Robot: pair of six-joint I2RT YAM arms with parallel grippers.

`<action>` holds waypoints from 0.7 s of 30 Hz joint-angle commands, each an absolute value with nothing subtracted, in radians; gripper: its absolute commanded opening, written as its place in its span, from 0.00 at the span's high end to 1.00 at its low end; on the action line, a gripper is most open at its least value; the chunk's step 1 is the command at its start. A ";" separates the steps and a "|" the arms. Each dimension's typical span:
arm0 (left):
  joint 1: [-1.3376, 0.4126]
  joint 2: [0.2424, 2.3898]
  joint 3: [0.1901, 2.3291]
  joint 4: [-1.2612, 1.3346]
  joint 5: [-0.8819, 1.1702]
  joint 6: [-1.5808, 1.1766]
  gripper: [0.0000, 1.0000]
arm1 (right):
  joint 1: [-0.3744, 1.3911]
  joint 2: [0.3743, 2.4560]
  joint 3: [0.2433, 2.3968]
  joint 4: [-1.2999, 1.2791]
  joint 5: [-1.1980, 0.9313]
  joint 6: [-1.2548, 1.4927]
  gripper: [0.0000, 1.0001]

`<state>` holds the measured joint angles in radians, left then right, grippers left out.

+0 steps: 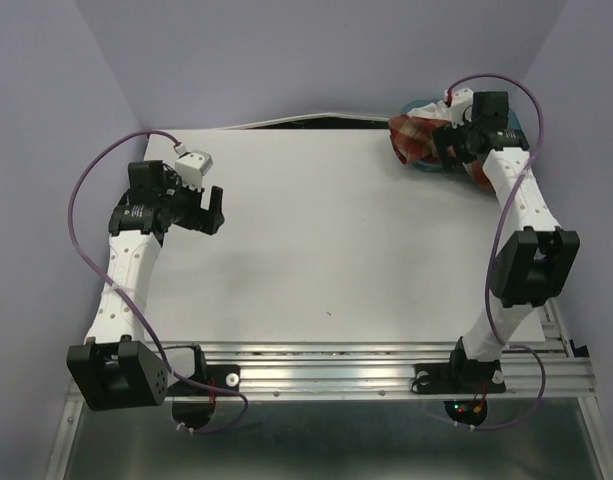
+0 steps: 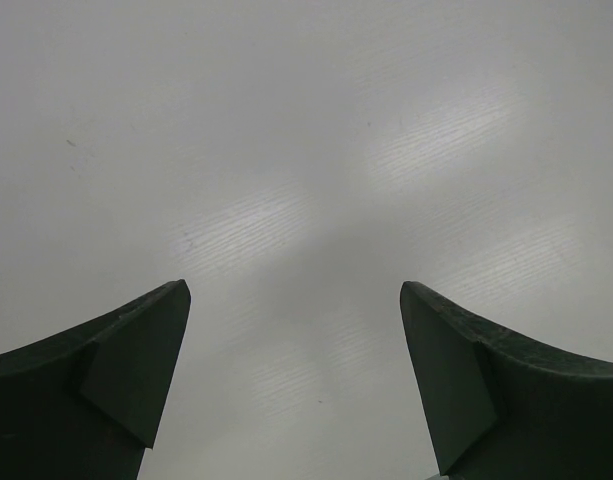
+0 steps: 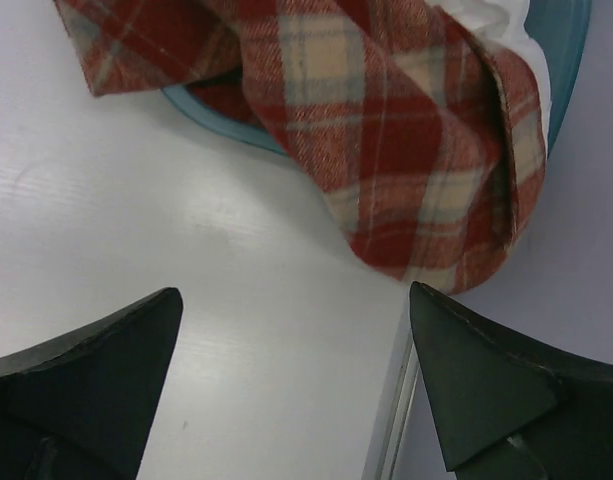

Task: Fold and stack the skirts
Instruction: Grab the skirt from the pile

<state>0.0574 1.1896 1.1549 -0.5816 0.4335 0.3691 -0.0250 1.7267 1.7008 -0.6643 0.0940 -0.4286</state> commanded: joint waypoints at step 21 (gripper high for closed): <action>0.044 1.143 1.120 -0.538 0.426 0.336 0.01 | -0.044 2.229 2.174 -0.512 0.304 -0.592 0.38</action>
<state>0.0513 1.1782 1.1221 -0.5652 0.4286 0.3496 -0.0277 2.2471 2.1174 -0.6102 0.2146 -0.5751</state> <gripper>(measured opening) 0.986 0.740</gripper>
